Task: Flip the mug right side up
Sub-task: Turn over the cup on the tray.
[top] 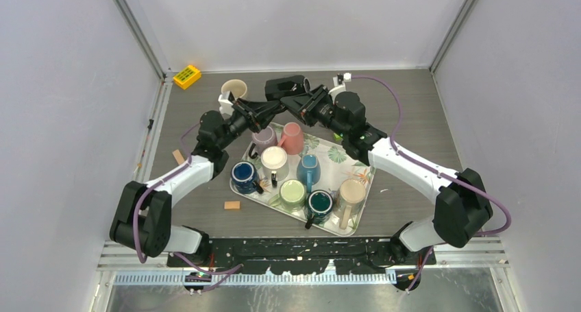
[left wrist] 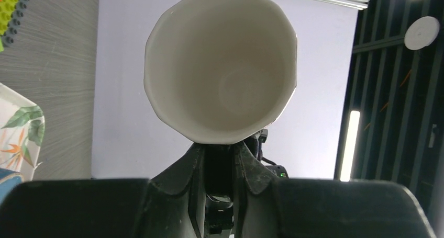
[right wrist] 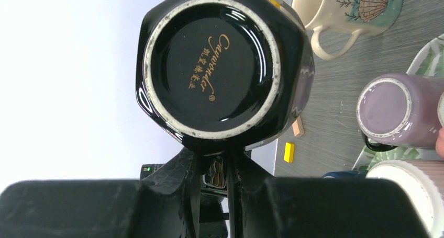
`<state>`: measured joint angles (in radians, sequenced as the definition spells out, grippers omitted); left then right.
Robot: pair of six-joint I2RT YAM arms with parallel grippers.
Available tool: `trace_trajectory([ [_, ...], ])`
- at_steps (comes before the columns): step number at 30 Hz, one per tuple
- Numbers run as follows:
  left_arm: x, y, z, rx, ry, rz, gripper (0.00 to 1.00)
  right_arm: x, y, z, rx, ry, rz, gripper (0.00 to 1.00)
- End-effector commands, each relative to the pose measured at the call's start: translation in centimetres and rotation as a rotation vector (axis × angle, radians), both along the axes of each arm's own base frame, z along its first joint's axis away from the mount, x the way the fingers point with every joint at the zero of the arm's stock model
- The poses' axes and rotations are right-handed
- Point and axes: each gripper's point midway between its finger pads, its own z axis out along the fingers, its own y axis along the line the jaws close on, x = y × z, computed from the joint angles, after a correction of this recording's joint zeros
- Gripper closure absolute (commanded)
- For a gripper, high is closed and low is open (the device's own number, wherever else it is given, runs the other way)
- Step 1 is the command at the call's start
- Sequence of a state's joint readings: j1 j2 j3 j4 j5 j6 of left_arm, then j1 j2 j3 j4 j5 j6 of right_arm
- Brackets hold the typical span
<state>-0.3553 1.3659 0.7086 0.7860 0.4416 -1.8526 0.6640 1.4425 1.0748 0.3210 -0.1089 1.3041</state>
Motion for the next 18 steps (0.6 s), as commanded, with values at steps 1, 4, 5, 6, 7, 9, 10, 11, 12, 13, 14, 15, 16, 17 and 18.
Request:
trace_trajectory([
  [1,0.1,0.2,3.9,0.055,-0.156,0.019,1.0,-1.4,0.1,3.1,-0.001,-0.105,0.039,0.81],
  [4,0.2,0.5,4.0,0.126,-0.17,0.039,1.0,-1.4,-0.2,2.4,-0.05,-0.099,0.026,0.67],
  [5,0.2,0.7,3.9,0.152,-0.171,0.046,1.0,-1.4,-0.3,2.1,-0.063,-0.096,0.023,0.61],
  [6,0.2,0.7,4.0,0.176,-0.175,0.052,1.0,-1.4,-0.5,2.0,-0.075,-0.096,0.018,0.58],
  [7,0.2,0.9,4.0,0.199,-0.179,0.059,1.0,-1.3,-0.6,1.6,-0.088,-0.09,0.014,0.55],
  [9,0.2,1.0,4.1,0.239,-0.19,0.067,1.0,-1.3,-0.7,1.4,-0.106,-0.09,0.01,0.49],
  [10,0.1,1.1,4.2,0.255,-0.193,0.071,1.0,-1.3,-0.7,1.2,-0.114,-0.089,0.009,0.46],
  [11,0.1,1.2,4.4,0.271,-0.203,0.073,1.0,-1.2,-0.8,1.2,-0.122,-0.09,0.008,0.44],
  [12,0.1,1.3,4.5,0.289,-0.208,0.077,1.0,-1.2,-0.7,1.0,-0.128,-0.087,0.009,0.42],
  [13,0.1,1.4,4.5,0.307,-0.208,0.079,1.0,-1.2,-0.7,0.9,-0.132,-0.084,0.011,0.39],
  [14,0.0,1.6,4.6,0.326,-0.215,0.085,1.0,-1.3,-0.6,0.7,-0.137,-0.081,0.015,0.37],
  [15,0.0,1.9,4.6,0.35,-0.216,0.091,1.0,-1.2,-0.6,0.5,-0.146,-0.075,0.017,0.35],
  [16,0.0,2.1,4.6,0.374,-0.217,0.1,1.0,-1.2,-0.6,0.3,-0.153,-0.072,0.019,0.33],
  [17,-0.1,2.4,4.4,0.4,-0.212,0.108,1.0,-1.2,-0.5,0.2,-0.16,-0.069,0.022,0.31],
  [18,-0.1,2.8,4.1,0.431,-0.205,0.117,1.0,-1.3,-0.5,0.0,-0.166,-0.068,0.025,0.29],
])
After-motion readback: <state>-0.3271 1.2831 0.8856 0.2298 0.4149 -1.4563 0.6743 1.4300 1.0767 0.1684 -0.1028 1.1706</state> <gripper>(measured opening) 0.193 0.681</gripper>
